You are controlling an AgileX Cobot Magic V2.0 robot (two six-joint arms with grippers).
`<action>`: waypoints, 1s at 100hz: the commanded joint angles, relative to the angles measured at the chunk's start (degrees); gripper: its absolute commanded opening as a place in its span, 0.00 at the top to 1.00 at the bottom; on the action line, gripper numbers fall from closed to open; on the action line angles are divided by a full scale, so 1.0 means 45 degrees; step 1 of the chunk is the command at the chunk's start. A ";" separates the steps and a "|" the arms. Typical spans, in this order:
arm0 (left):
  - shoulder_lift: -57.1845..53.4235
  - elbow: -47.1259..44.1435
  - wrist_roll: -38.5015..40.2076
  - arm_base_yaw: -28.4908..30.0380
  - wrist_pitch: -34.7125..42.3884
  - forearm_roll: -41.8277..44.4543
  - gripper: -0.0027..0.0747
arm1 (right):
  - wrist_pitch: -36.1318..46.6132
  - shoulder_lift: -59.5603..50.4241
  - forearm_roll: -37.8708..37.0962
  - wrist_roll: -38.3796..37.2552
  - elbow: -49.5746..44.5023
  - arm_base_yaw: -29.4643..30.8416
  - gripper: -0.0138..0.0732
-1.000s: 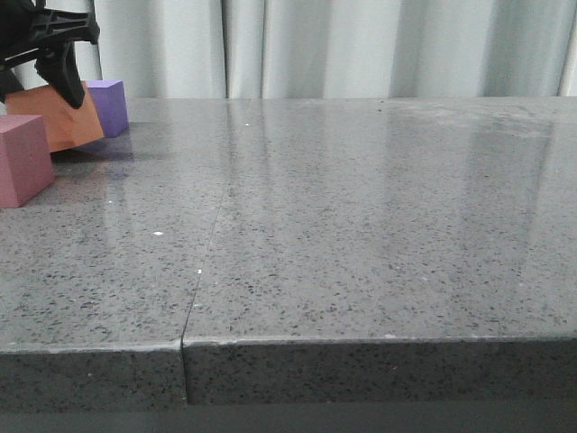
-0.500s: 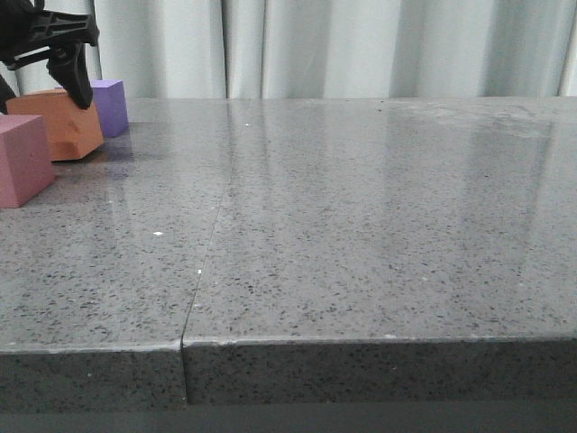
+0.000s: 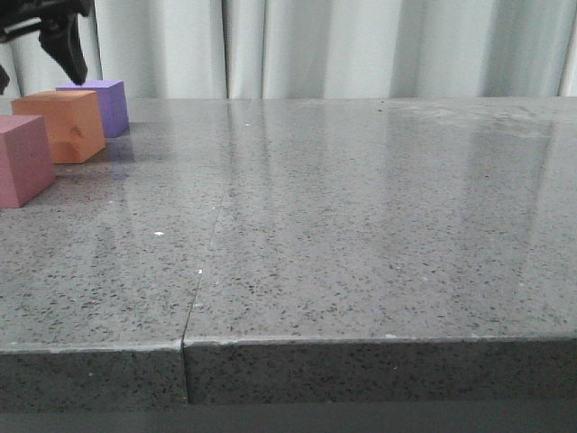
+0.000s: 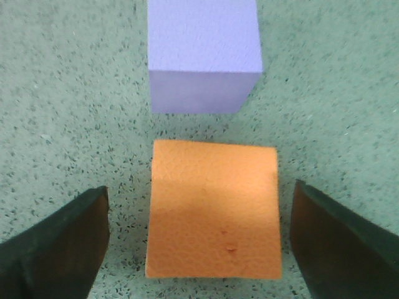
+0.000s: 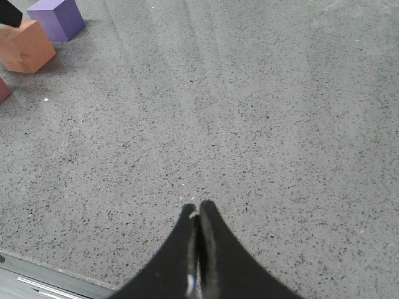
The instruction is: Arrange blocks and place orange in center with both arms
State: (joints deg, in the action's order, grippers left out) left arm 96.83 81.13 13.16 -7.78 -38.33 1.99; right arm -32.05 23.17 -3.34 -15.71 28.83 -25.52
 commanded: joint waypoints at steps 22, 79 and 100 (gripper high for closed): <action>-0.1671 0.0396 0.0124 -0.0091 0.0647 -0.0117 0.44 | 0.0995 0.0047 -0.0125 0.0108 0.0314 0.0018 0.91; -0.4498 -0.0812 0.0124 -0.0091 0.0480 -0.0593 0.99 | 0.0995 0.0047 -0.0125 0.0108 0.0314 0.0018 0.91; -0.5659 -0.2119 0.0124 -0.0091 0.0647 -0.0442 0.99 | 0.0995 0.0047 -0.0125 0.0108 0.0314 0.0018 0.91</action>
State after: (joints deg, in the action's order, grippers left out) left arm 75.31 72.39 13.16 -7.78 -39.16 0.00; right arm -32.05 23.17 -3.34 -15.59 28.83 -25.52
